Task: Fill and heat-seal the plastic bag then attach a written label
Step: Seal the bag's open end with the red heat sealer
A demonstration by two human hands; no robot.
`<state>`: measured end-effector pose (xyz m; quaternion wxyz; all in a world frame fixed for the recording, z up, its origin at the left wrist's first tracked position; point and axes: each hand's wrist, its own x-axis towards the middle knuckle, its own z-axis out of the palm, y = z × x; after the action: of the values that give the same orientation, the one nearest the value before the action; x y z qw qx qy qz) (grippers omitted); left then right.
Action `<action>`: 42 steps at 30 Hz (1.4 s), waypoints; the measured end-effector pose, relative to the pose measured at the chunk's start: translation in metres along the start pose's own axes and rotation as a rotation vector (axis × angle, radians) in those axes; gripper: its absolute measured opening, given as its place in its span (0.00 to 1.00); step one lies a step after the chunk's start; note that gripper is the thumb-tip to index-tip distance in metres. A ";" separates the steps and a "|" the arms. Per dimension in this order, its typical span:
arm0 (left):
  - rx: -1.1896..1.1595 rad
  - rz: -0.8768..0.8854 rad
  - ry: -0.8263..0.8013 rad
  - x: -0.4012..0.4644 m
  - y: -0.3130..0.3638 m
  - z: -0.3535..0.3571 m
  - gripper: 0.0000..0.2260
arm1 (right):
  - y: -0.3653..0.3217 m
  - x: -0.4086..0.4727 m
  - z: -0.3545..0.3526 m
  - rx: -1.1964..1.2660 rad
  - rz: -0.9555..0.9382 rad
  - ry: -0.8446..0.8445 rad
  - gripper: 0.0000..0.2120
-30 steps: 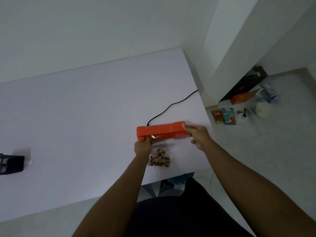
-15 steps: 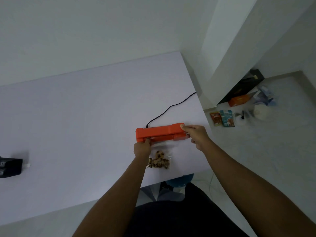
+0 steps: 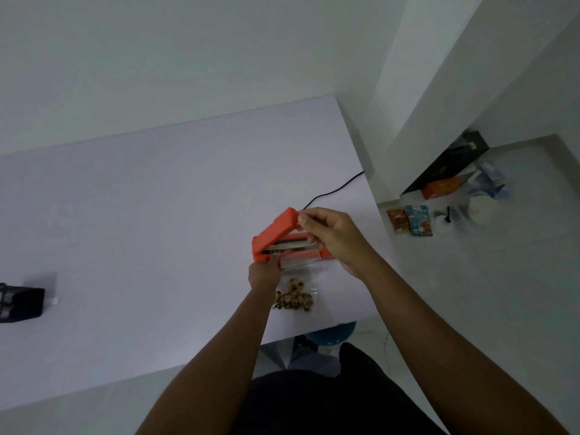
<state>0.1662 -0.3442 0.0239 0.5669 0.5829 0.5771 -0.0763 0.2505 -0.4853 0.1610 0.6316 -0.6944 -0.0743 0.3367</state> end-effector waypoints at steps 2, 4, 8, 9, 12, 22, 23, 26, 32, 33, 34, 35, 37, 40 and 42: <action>-0.004 -0.004 -0.011 -0.001 0.001 0.000 0.10 | -0.008 0.000 0.007 -0.023 -0.032 -0.129 0.12; -0.008 -0.005 -0.022 -0.002 0.002 -0.001 0.09 | -0.007 0.002 0.005 0.005 -0.059 -0.142 0.12; -0.002 -0.001 -0.010 -0.003 0.002 -0.002 0.09 | 0.043 0.018 -0.020 -0.315 -0.033 0.222 0.10; 0.009 0.010 -0.008 -0.004 0.002 -0.002 0.09 | 0.060 0.020 -0.025 -0.442 0.012 0.274 0.12; 0.048 0.041 0.008 -0.007 0.000 -0.005 0.11 | 0.100 0.017 -0.032 -0.635 0.149 0.222 0.21; 0.135 0.314 0.060 -0.018 -0.012 -0.007 0.08 | 0.142 0.015 -0.029 -0.712 0.052 0.296 0.30; 0.136 0.340 0.073 -0.020 -0.011 -0.007 0.07 | 0.143 0.015 -0.030 -0.709 0.058 0.298 0.31; 0.150 0.383 0.107 -0.026 -0.008 -0.006 0.09 | 0.141 0.017 -0.031 -0.698 0.069 0.300 0.30; 0.232 0.468 0.142 -0.032 -0.006 -0.004 0.10 | 0.139 0.018 -0.034 -0.712 0.049 0.293 0.28; 0.243 0.487 0.145 -0.032 -0.006 -0.004 0.10 | 0.139 0.018 -0.034 -0.715 0.047 0.291 0.28; 0.256 0.510 0.150 -0.033 -0.006 -0.004 0.09 | 0.140 0.018 -0.034 -0.719 0.045 0.289 0.28; 0.270 0.537 0.152 -0.033 -0.007 -0.004 0.09 | 0.140 0.018 -0.034 -0.724 0.043 0.285 0.28; 0.294 0.590 0.144 -0.035 -0.006 -0.003 0.08 | 0.140 0.018 -0.035 -0.728 0.040 0.278 0.27; 0.308 0.659 0.124 -0.035 -0.008 -0.002 0.07 | 0.140 0.019 -0.036 -0.718 0.045 0.278 0.27; 0.307 0.704 0.119 -0.034 -0.009 -0.002 0.06 | 0.141 0.020 -0.037 -0.709 0.040 0.281 0.27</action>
<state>0.1477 -0.3657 0.0451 0.4301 0.8268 0.3553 0.0715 0.2409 -0.5325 0.0223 0.3494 -0.9105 -0.0853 0.2038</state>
